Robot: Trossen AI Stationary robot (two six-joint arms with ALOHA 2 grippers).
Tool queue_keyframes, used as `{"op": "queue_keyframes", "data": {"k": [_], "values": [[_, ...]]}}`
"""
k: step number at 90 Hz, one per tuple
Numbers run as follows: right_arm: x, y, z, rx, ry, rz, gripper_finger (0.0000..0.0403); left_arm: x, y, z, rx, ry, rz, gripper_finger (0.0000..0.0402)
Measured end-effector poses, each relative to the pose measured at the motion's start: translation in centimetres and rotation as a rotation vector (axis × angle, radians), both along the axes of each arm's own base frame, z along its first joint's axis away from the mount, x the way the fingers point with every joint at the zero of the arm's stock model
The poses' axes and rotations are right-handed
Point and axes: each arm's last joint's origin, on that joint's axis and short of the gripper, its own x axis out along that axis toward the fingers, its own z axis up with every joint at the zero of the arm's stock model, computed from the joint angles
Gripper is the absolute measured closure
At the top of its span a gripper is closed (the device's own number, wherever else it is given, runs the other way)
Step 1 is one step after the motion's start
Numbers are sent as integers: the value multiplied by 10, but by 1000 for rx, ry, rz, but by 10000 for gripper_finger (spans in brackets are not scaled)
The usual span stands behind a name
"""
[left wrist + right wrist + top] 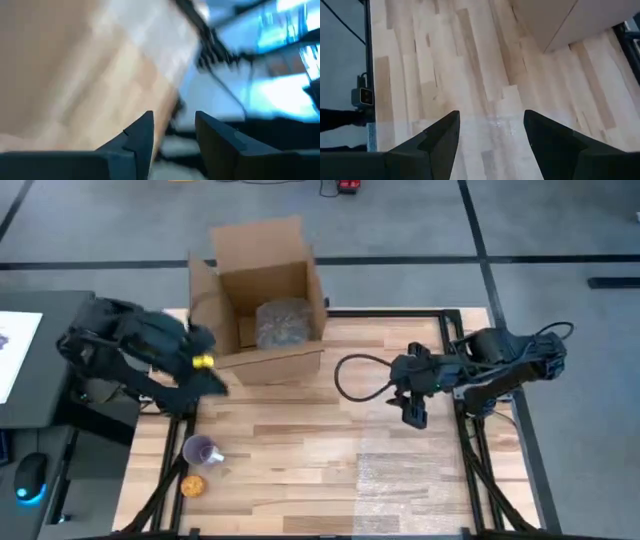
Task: Wrap mug
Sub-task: Wrap the purple mug with the bubble wrap
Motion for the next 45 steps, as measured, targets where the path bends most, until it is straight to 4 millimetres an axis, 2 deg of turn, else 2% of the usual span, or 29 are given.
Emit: {"op": "queue_keyframes", "data": {"k": [11,25,35,45], "values": [[0,0,0,-37,4,42,188,13,-31,-13,-75,172,-34,277],[0,0,0,-82,6,83,188,30,-80,-37,-88,372,3,277],[-2,3,0,-98,10,120,188,36,-113,-66,-71,550,98,277],[-6,11,-2,-106,31,158,188,38,-141,-102,-8,717,98,270]]}}
